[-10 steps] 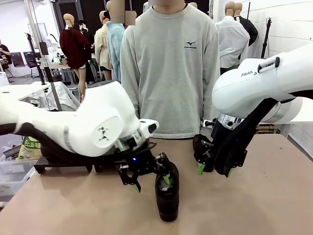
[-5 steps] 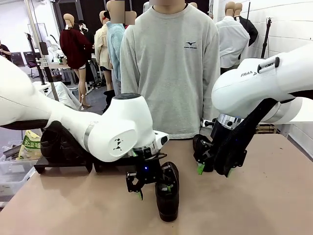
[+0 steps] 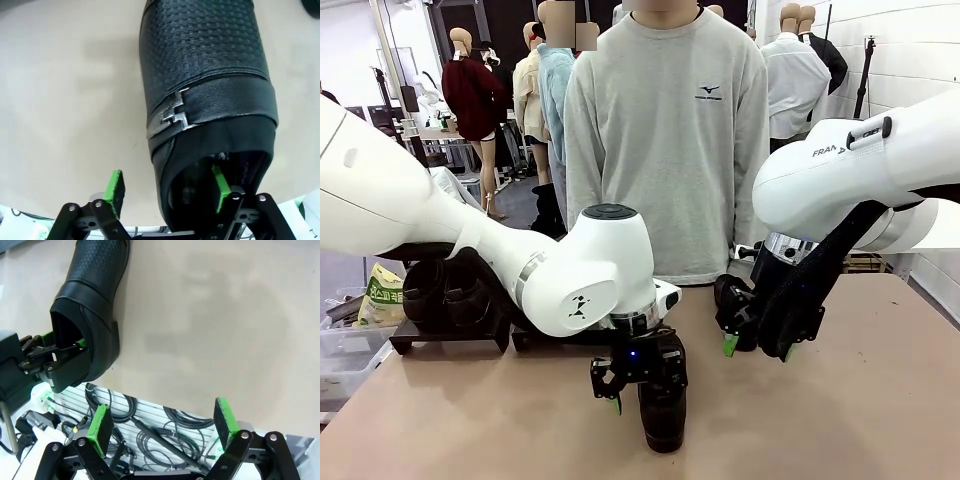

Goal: Organize the shoes by placing them on the stand.
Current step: Place the Shoe from the middle of the table onto the Shoes Stand.

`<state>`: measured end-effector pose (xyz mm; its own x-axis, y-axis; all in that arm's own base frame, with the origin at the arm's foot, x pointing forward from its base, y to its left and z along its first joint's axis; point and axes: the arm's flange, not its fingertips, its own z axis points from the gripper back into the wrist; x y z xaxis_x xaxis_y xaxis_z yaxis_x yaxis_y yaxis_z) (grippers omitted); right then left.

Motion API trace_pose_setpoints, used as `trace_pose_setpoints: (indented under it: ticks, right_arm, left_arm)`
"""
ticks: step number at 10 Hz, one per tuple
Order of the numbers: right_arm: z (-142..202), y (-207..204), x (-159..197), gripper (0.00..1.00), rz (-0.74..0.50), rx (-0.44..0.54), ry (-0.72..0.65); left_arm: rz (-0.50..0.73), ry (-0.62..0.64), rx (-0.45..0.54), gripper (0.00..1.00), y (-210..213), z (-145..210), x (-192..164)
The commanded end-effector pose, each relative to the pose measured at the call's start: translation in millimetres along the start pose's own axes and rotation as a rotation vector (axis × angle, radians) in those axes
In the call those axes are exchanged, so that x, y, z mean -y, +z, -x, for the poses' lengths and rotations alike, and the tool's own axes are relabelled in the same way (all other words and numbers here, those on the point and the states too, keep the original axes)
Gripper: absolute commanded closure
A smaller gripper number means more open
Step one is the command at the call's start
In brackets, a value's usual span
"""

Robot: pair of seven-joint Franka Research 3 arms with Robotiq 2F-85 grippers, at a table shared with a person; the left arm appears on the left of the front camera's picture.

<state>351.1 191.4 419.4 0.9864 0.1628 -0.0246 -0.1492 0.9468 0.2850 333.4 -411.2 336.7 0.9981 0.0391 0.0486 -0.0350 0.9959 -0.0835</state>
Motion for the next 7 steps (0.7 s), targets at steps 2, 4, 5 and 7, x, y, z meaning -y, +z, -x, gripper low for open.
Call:
trace_pose_setpoints:
  ticks: [2, 4, 5, 7]
  right_arm:
    - [-0.9, 1.8, -0.8, 0.00, -0.004, -0.001, 0.005]
    - [-0.9, 1.8, -0.8, 0.00, -0.004, -0.001, 0.005]
    - [-0.9, 1.8, -0.8, 0.00, -0.004, -0.001, 0.005]
    - [-0.9, 1.8, -0.8, 0.00, -0.004, -0.001, 0.005]
  left_arm:
    - [-0.020, 0.021, 0.009, 0.82, 5.0, -1.9, 5.8]
    - [-0.021, 0.022, 0.003, 1.00, 4.9, -1.1, 4.4]
    - [-0.021, 0.021, 0.001, 1.00, 5.1, -1.4, 4.1]
    - [-0.013, 0.024, -0.007, 1.00, 7.6, -1.9, 0.8]
